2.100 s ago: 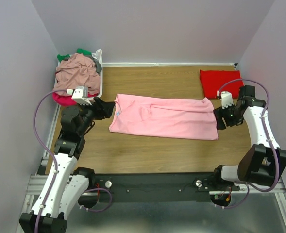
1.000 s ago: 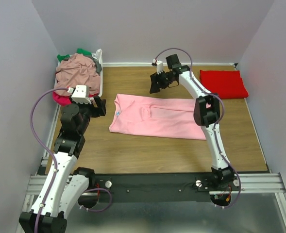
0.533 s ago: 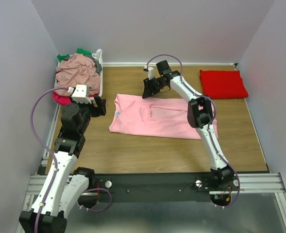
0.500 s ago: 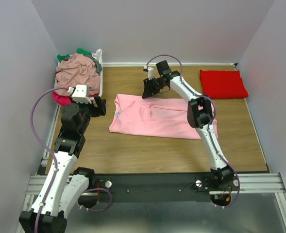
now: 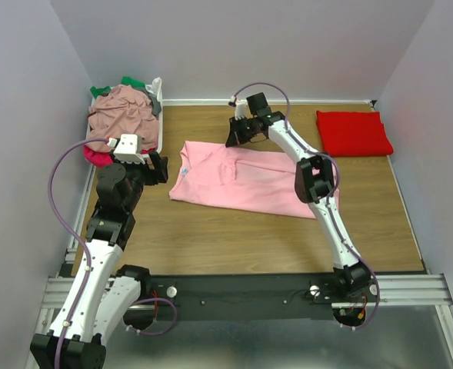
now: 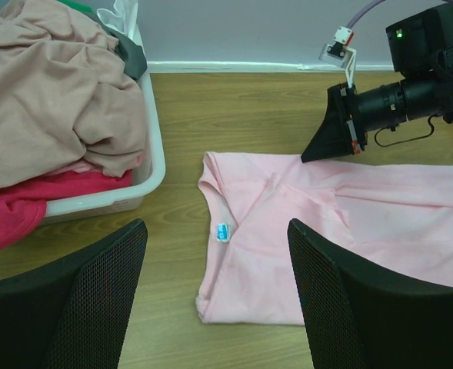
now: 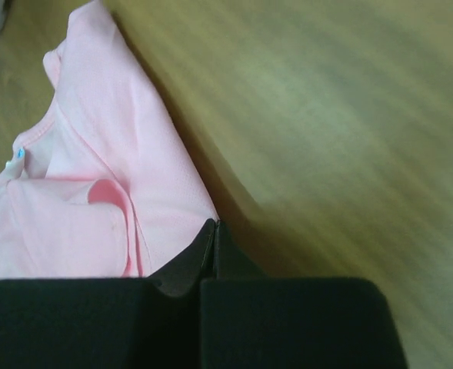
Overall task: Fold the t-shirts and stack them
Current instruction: Fold the tshirt
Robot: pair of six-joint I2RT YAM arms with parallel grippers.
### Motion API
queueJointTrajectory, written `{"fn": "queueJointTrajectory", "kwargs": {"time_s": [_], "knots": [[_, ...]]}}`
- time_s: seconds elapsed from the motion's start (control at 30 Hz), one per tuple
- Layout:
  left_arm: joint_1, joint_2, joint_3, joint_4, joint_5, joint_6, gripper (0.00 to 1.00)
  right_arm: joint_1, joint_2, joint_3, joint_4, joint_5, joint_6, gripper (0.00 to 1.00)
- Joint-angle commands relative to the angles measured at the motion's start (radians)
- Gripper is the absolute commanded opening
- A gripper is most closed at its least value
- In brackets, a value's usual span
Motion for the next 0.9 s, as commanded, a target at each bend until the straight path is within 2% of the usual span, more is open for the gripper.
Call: {"fn": "queueJointTrajectory", "kwargs": {"time_s": [0.0,0.13,0.2,0.23,0.27,0.3,0.37,0.4,0.43,0.47,0.53,0.57,0.6,0.63,0.67,0.7,0.73,0.77,0.8,0.83,0.87], "knots": [[0.005,-0.001,-0.007,0.025,-0.035,0.012,0.82,-0.044,0.022,0.046,0.21,0.252,0.195,0.01],[0.005,0.0,-0.01,0.029,-0.038,0.012,0.82,-0.069,0.037,0.077,0.273,0.554,0.287,0.0],[0.005,0.006,-0.01,0.029,-0.035,0.01,0.82,-0.08,0.04,0.094,0.283,0.624,0.307,0.01],[0.005,0.012,-0.01,0.029,-0.034,0.01,0.82,-0.09,0.04,0.101,0.284,0.651,0.309,0.17],[0.005,0.012,-0.009,0.031,-0.032,0.01,0.82,-0.099,0.039,0.106,0.285,0.655,0.307,0.27],[0.005,0.014,-0.01,0.031,-0.03,0.009,0.82,-0.109,0.03,0.111,0.284,0.655,0.3,0.44],[0.005,0.012,-0.01,0.031,-0.027,0.01,0.81,-0.135,-0.018,0.103,0.282,0.634,0.254,0.57],[0.005,0.011,-0.01,0.031,-0.027,0.009,0.82,-0.145,-0.042,0.088,0.279,0.614,0.235,0.6],[0.005,0.008,-0.009,0.029,-0.026,0.009,0.82,-0.164,-0.114,0.045,0.274,0.56,0.176,0.69],[0.003,0.008,-0.009,0.029,-0.024,0.009,0.82,-0.164,-0.115,0.007,0.274,0.517,0.175,0.74],[0.003,-0.001,-0.01,0.032,-0.02,0.009,0.82,-0.182,-0.275,-0.097,0.251,0.399,0.009,0.89],[0.005,-0.007,-0.01,0.032,-0.018,0.009,0.82,-0.185,-0.338,-0.262,0.242,0.27,-0.142,0.94],[0.003,-0.017,-0.01,0.034,-0.015,0.007,0.81,-0.185,-0.478,-0.343,0.213,0.211,-0.215,0.98],[0.003,-0.024,-0.012,0.035,-0.012,0.006,0.82,-0.185,-0.547,-0.444,0.195,0.151,-0.281,0.99],[0.003,-0.029,-0.012,0.037,-0.012,0.007,0.82,-0.184,-0.613,-0.616,0.176,0.071,-0.338,0.99],[0.003,-0.041,-0.013,0.035,-0.012,0.006,0.82,-0.176,-0.745,-0.711,0.132,0.054,-0.445,0.99],[0.003,-0.044,-0.015,0.04,0.0,0.006,0.82,-0.164,-0.8,-0.788,0.11,0.058,-0.494,0.99],[0.003,-0.055,-0.016,0.044,0.021,0.004,0.82,-0.126,-0.863,-0.94,0.089,0.137,-0.543,0.99],[0.005,-0.057,-0.016,0.044,0.034,0.004,0.82,-0.101,-0.948,-1.01,0.084,0.186,-0.558,0.98],[0.003,-0.06,-0.016,0.048,0.04,0.004,0.82,-0.075,-0.949,-1.073,0.084,0.239,-0.564,0.98],[0.002,-0.064,-0.016,0.048,0.045,0.0,0.82,-0.013,-1.031,-1.145,0.084,0.342,-0.576,0.98]]}}
